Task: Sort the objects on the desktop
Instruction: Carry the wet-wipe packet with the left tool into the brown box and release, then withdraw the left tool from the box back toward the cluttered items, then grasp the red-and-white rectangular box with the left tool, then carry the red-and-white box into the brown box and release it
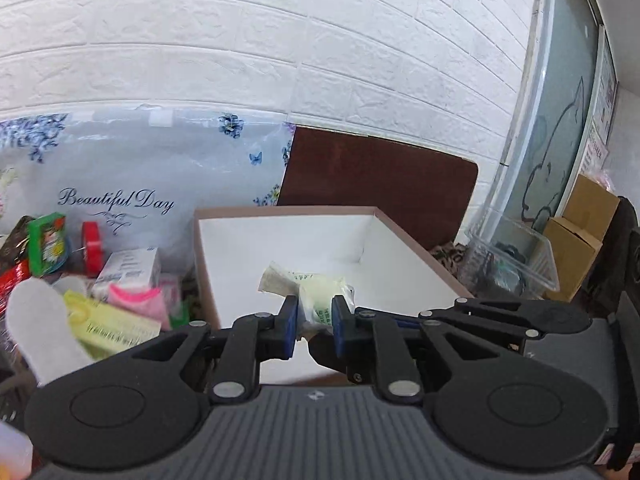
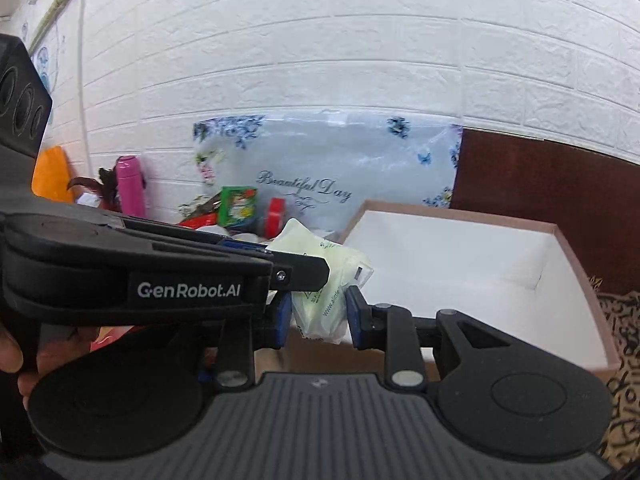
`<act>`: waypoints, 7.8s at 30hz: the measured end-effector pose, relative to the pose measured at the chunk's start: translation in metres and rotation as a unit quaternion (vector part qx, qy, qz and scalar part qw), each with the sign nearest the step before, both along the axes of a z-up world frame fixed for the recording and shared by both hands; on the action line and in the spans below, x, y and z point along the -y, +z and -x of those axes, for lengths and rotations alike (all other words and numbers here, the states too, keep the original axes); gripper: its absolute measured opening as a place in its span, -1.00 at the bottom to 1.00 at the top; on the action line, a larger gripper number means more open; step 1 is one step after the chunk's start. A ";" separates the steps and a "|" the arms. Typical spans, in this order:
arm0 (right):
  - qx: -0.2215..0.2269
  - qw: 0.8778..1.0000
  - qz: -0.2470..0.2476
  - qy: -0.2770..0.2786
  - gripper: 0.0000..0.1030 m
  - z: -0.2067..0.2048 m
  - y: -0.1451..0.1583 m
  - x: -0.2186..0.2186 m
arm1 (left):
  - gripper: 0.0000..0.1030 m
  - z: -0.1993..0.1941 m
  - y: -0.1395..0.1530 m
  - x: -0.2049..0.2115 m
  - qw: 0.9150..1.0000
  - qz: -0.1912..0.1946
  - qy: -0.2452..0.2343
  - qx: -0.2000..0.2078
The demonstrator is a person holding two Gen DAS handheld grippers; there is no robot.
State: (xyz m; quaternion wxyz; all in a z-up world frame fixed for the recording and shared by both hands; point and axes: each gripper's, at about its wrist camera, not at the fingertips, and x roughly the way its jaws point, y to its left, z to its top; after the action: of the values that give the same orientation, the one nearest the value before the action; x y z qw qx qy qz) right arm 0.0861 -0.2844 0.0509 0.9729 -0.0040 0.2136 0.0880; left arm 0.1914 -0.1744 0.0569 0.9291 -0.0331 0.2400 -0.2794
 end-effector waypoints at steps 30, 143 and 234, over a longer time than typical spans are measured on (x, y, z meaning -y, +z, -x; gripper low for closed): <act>-0.200 0.979 -0.001 -0.025 -0.42 -0.234 -0.064 0.085 | -0.18 -0.214 -0.064 0.066 0.986 -0.023 0.051 -0.159; -0.017 0.979 0.105 0.176 0.87 0.032 -0.124 -0.262 | 1.00 0.075 -0.141 -0.300 0.968 0.051 0.211 -0.128; 0.053 0.990 0.039 0.125 0.52 0.095 -0.033 -0.062 | 0.32 0.080 -0.022 -0.068 0.999 0.022 0.028 -0.023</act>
State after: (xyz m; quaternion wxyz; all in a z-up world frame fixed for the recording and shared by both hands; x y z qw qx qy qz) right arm -0.0091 -0.2224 0.0177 0.9634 -0.0733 0.1625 0.2003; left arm 0.1109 -0.1067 0.0346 0.9299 -0.0670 0.2541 -0.2572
